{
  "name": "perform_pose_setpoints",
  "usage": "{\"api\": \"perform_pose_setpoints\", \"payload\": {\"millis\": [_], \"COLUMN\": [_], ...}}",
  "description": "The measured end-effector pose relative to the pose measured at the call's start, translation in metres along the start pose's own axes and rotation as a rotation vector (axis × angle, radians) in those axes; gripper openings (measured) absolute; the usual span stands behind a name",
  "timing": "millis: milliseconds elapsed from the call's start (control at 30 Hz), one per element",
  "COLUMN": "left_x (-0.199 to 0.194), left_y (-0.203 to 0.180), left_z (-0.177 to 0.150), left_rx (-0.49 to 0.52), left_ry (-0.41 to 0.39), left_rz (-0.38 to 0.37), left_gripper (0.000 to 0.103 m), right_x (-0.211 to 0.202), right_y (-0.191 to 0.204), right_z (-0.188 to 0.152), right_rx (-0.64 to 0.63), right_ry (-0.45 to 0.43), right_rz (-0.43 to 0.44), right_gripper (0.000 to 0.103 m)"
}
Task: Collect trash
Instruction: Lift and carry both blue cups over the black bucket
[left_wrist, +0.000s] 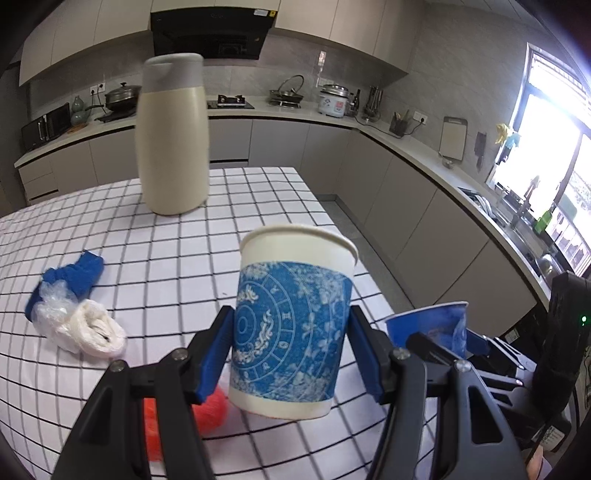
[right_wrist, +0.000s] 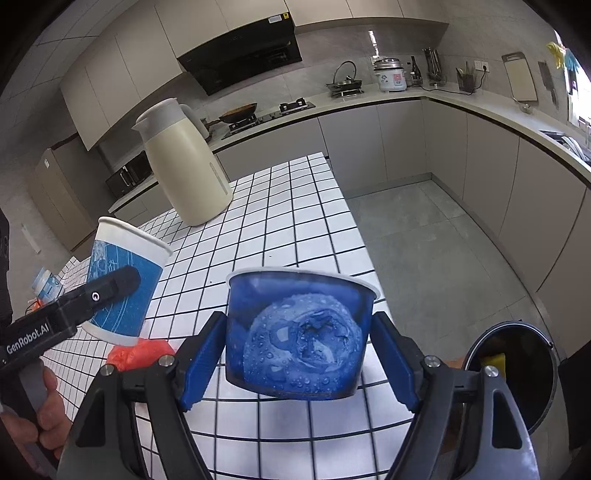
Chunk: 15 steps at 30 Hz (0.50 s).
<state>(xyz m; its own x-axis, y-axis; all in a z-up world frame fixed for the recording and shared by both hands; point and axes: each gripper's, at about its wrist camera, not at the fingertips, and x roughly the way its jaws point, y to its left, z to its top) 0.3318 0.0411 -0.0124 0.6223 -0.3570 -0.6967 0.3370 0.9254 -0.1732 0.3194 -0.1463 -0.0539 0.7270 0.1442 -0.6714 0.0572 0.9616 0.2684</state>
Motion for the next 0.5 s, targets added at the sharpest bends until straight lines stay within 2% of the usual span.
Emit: {"api": "perform_pose_setpoints", "payload": {"millis": [200, 500], "left_x": [0.014, 0.045], "left_y": [-0.053, -0.152], "left_z": [-0.01, -0.028], "left_rx": [0.019, 0.078], "left_ry": [0.03, 0.1], "left_rz": [-0.04, -0.141], "left_gripper": [0.062, 0.062], "right_x": [-0.018, -0.063], "right_y": [-0.043, -0.145], "right_z": [-0.002, -0.014], "right_rx": [0.022, 0.095], "right_ry": [-0.001, -0.012], "right_rz": [-0.017, -0.108], "right_gripper": [0.08, 0.08]}}
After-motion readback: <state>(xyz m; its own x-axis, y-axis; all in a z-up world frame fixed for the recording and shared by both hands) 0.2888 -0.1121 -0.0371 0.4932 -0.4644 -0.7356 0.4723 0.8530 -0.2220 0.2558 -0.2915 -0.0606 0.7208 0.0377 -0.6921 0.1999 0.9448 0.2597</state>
